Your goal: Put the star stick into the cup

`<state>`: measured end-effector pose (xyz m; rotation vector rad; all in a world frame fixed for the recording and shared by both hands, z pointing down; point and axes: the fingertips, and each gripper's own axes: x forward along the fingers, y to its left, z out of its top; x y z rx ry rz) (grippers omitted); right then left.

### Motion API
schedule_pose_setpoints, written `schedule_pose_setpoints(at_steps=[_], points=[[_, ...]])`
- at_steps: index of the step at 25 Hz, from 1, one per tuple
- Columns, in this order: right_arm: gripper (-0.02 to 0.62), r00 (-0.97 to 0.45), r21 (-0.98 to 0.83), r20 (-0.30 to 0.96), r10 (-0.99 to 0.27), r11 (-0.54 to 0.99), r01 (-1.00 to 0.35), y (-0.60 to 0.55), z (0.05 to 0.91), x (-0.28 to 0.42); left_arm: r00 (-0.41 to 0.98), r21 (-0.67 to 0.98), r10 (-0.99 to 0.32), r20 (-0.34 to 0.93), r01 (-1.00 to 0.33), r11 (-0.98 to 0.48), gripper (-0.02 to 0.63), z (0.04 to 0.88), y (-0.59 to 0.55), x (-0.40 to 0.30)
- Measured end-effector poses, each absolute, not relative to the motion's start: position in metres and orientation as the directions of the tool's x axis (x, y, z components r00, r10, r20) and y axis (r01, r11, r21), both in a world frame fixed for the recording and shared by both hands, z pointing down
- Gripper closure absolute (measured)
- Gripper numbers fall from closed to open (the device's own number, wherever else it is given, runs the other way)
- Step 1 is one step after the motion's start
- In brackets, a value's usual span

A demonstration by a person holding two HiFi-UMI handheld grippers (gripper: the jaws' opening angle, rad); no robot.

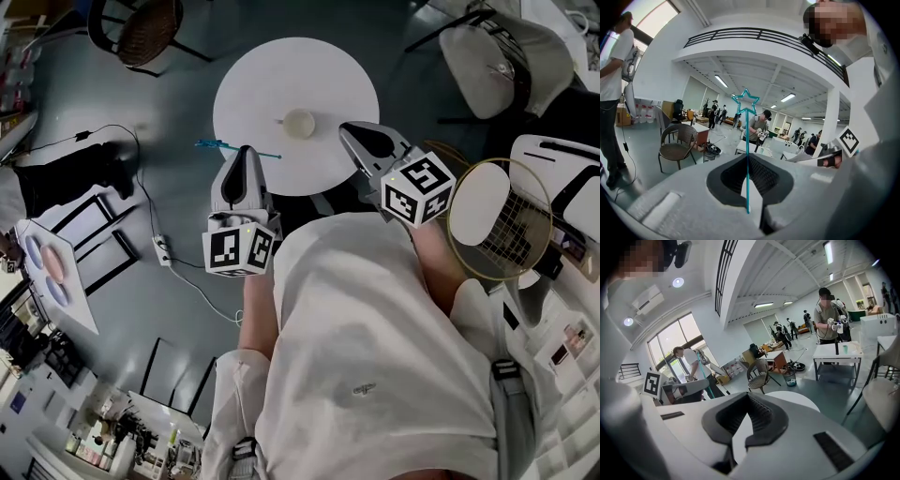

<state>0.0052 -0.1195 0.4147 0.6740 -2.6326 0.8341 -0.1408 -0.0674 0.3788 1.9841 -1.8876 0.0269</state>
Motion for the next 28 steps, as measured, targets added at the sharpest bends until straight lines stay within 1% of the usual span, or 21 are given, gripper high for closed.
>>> schedule_pose_setpoints(at_steps=[14,23,28], points=[[0.588,-0.775,-0.427,0.484,-0.407,0.663,-0.615,-0.125,0.428,0.009,0.210,0.340,-0.938,0.274,-0.934,-0.110,0.589,0.412,-0.122,-0.144],[0.588,-0.758,-0.419,0.513,-0.403,0.654,-0.630,-0.125,0.438,0.000,0.225,0.376,-0.929,0.292,-0.921,-0.105,0.589,0.441,-0.134,-0.159],[0.588,-0.753,-0.416,0.530,-0.390,0.654,-0.632,-0.121,0.450,-0.001,0.238,0.399,-0.920,0.310,-0.911,-0.102,0.589,0.464,-0.139,-0.156]])
